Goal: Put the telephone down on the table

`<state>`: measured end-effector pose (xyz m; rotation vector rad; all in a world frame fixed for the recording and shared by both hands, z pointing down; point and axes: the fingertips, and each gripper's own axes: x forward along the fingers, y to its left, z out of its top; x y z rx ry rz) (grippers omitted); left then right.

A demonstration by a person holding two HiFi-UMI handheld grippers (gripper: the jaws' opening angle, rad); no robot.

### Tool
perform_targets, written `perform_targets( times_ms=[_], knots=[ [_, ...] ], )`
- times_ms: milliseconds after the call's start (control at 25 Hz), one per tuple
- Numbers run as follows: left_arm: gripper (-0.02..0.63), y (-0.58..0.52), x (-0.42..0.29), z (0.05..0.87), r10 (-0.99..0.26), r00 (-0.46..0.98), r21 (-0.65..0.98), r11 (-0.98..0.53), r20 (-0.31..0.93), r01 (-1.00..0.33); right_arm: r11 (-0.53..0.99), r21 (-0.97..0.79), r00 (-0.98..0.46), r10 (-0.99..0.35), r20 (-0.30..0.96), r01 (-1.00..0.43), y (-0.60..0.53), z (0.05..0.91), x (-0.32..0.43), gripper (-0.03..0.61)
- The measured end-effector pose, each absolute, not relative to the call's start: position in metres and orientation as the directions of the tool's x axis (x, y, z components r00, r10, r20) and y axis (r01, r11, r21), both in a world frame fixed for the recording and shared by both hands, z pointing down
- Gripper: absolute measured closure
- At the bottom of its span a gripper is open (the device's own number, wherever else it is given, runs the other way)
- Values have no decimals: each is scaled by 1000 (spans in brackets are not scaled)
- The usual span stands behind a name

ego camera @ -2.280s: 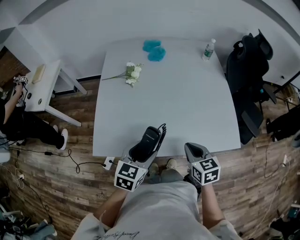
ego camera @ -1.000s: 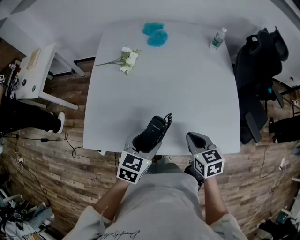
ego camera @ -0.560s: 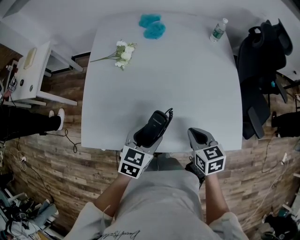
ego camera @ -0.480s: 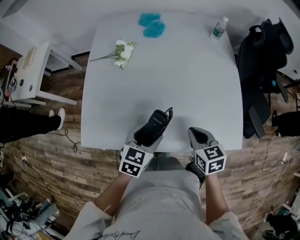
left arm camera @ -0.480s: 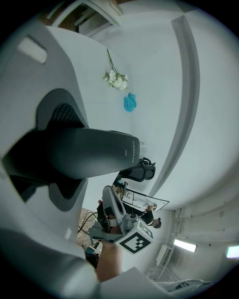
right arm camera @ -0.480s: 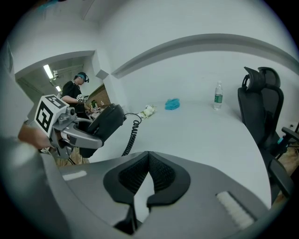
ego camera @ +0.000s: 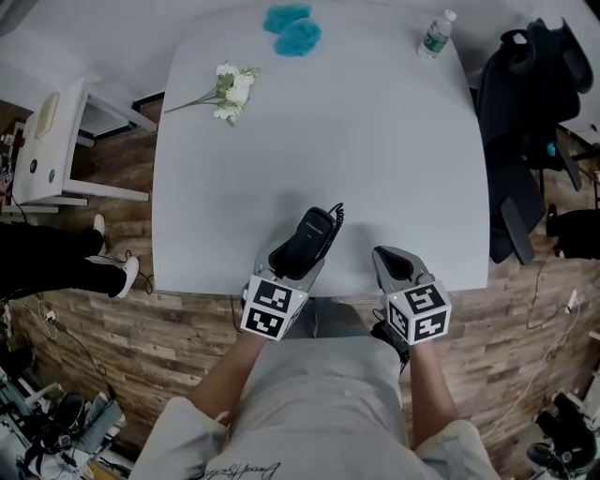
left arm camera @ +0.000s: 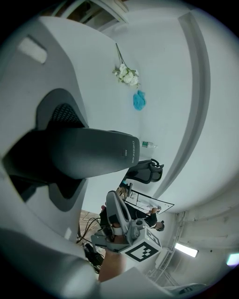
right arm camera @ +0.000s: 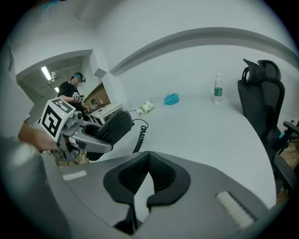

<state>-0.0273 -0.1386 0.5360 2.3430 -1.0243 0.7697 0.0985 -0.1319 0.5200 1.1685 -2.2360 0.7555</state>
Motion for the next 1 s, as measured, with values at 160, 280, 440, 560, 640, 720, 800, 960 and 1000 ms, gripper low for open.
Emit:
perform_targets(
  times_ms=[160,280,440,560,640,720,800,960,1000],
  knots=[
    [319,-142,-19,554,-482,568,206,-614,667,-762,478,-243,-503,-548,669,-844,-128,527,103,572],
    [319,-146,-13,563,-467,569,205,-622,677,-755,475,-244,-500,-546,672,-846,-129,529,106,572],
    [319,-151,-11,579,-452,554,199,-621,699,-758,474,-247,-502,-544,673,-845,-129,530,110,572],
    [319,-154,-15,590,-448,541,194,-615,712,-764,475,-249,-502,-539,676,-844,-128,533,111,572],
    [319,-157,-18,597,-445,528,190,-608,723,-771,475,-250,-503,-536,678,-844,-128,535,112,572],
    [319,-159,-22,602,-446,514,181,-600,733,-780,474,-252,-503,-532,681,-843,-127,537,114,572],
    [319,-161,-26,606,-452,500,175,-589,739,-789,475,-256,-505,-525,685,-842,-126,540,114,572],
    [319,-167,-32,614,-473,478,157,-569,740,-807,481,-263,-512,-512,690,-836,-124,545,114,572],
    [319,-168,-33,616,-478,472,152,-564,741,-811,483,-264,-513,-509,691,-835,-123,545,114,572]
  ],
)
